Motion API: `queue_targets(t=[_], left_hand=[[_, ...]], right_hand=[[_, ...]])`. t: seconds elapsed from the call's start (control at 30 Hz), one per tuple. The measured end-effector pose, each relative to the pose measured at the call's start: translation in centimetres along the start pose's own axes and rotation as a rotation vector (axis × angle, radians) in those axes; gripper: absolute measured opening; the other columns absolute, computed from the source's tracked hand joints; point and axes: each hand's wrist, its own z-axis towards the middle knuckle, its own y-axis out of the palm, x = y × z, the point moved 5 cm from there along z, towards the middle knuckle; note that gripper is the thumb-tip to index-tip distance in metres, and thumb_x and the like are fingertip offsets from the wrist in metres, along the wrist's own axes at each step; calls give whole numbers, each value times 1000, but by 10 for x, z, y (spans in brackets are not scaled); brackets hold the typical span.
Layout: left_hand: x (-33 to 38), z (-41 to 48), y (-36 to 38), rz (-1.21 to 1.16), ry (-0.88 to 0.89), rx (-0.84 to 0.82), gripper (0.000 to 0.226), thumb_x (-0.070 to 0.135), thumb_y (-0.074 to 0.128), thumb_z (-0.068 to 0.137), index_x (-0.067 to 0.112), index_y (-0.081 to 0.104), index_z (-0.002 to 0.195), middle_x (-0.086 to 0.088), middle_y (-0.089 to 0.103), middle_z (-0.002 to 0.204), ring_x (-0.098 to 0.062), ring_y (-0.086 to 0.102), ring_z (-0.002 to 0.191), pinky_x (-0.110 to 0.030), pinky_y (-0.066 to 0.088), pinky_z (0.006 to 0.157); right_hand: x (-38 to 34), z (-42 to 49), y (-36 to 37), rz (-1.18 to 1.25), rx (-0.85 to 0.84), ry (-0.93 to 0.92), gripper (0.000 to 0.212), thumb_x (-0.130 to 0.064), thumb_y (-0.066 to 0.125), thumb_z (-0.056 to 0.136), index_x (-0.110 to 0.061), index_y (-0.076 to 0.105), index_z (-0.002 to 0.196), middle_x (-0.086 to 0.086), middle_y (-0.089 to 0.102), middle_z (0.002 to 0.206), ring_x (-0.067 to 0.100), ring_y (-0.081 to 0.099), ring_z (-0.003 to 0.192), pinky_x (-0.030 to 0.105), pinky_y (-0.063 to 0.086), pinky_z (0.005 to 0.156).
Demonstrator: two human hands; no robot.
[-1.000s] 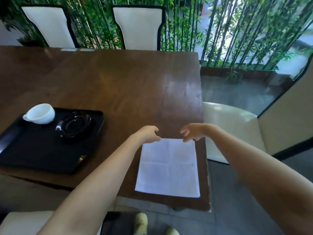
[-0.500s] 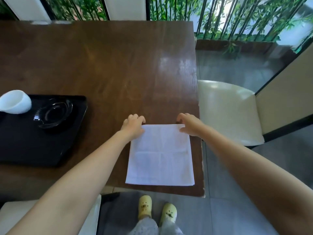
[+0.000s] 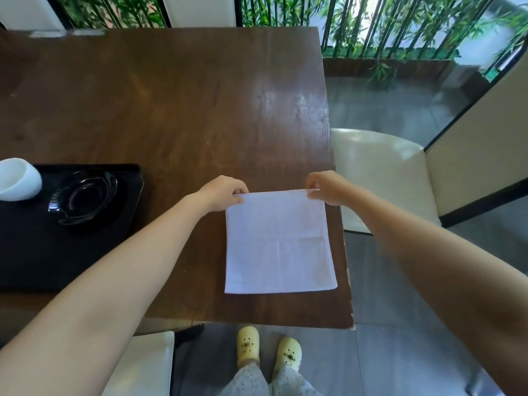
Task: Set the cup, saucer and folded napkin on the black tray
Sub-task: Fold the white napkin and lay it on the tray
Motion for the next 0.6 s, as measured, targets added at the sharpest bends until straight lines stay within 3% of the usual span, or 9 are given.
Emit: queue_targets(t=[0.2, 0.4, 0.6], left_hand=[[9, 5, -32, 55, 56, 59, 19, 15, 57, 91, 13, 68, 106, -2, 66, 102, -18, 59, 91, -33, 51, 79], [15, -15, -43, 68, 49, 160, 14, 17, 58, 89, 17, 69, 97, 0, 68, 97, -17, 60, 85, -31, 51, 71], [14, -68, -18, 61, 76, 343, 8, 19, 61, 87, 19, 69, 90, 3, 68, 91, -12, 60, 83, -27, 52, 69]], right_hand=[[-8, 3, -29, -40, 60, -20, 18, -12, 58, 84, -4, 71, 94, 13, 70, 96, 25, 59, 83, 30, 47, 72], [-19, -13, -48, -60, 134, -66, 13, -13, 61, 82, -7, 72, 85, 11, 71, 88, 30, 63, 85, 31, 47, 70], [-27, -64, -26, -63, 226, -171, 13, -20, 60, 87, -13, 71, 91, 5, 72, 94, 23, 64, 86, 27, 45, 70]])
